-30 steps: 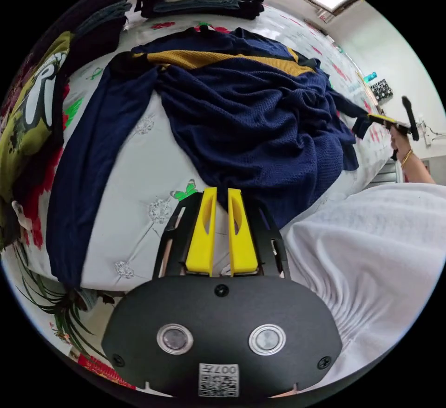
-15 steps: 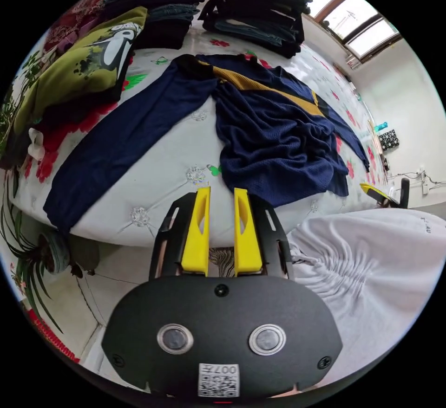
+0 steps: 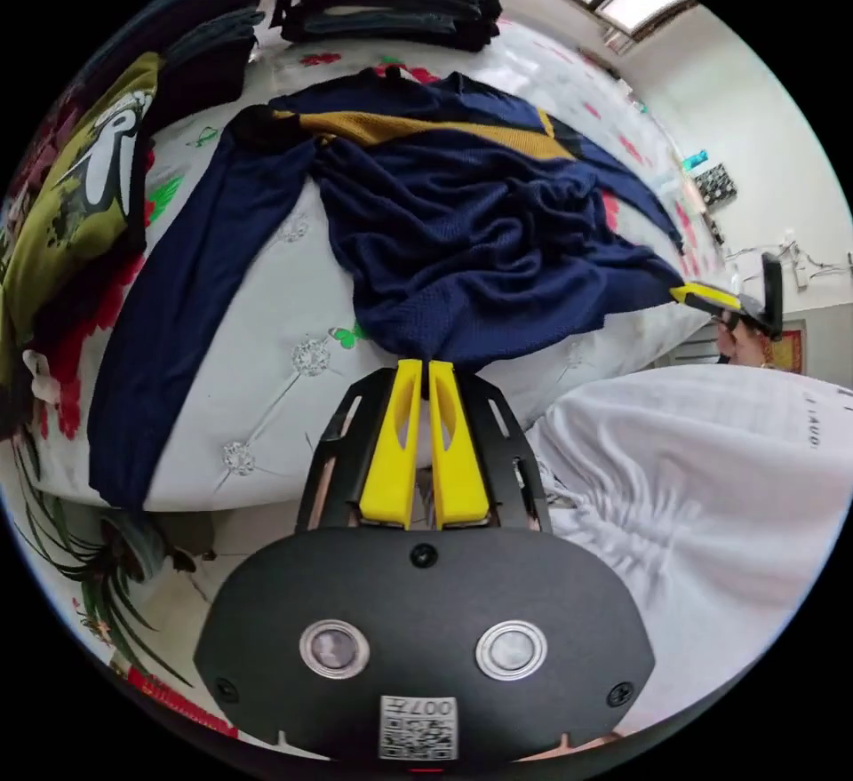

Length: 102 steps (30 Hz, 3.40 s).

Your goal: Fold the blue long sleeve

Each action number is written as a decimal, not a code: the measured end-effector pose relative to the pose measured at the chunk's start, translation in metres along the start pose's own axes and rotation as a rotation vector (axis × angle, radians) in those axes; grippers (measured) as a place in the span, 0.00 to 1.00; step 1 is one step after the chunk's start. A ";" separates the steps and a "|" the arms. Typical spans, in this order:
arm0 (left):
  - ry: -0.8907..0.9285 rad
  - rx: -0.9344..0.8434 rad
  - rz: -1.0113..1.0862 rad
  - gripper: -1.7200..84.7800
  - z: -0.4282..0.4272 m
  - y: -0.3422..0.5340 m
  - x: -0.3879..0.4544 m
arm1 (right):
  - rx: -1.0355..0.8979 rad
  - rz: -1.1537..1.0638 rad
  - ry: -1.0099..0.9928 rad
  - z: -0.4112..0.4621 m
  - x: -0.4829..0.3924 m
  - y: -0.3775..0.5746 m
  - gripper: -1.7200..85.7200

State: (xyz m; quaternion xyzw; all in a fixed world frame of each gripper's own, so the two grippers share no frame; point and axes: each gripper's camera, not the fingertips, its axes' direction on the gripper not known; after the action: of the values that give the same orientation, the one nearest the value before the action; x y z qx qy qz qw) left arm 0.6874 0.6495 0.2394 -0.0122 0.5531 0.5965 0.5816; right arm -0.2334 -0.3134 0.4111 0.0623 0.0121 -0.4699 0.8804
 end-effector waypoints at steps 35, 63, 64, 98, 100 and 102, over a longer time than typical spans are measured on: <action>0.389 0.263 0.067 0.01 -0.236 -0.070 -0.126 | 0.417 -0.071 -0.171 -0.200 0.062 0.006 0.02; 0.074 -0.225 -0.167 0.02 0.059 0.092 -0.034 | -0.181 0.045 -0.094 0.031 0.023 0.058 0.08; 0.080 -0.256 -0.129 0.01 0.063 0.091 -0.029 | -0.160 0.043 -0.032 0.034 0.017 0.060 0.05; -0.233 0.191 -0.177 0.12 0.119 -0.127 -0.146 | -0.007 -0.515 0.058 0.120 -0.072 -0.255 0.06; -0.198 0.200 -0.214 0.12 0.116 -0.113 -0.152 | -0.042 -0.595 0.019 0.108 -0.089 -0.234 0.05; -0.161 0.228 -0.236 0.12 0.109 -0.101 -0.157 | -0.050 -0.629 -0.033 0.090 -0.091 -0.232 0.05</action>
State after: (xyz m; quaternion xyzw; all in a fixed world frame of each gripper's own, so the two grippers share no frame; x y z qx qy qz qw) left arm 0.8784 0.5873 0.3197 0.0368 0.5634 0.4568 0.6874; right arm -0.4793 -0.3768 0.4851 0.0264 0.0277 -0.7197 0.6932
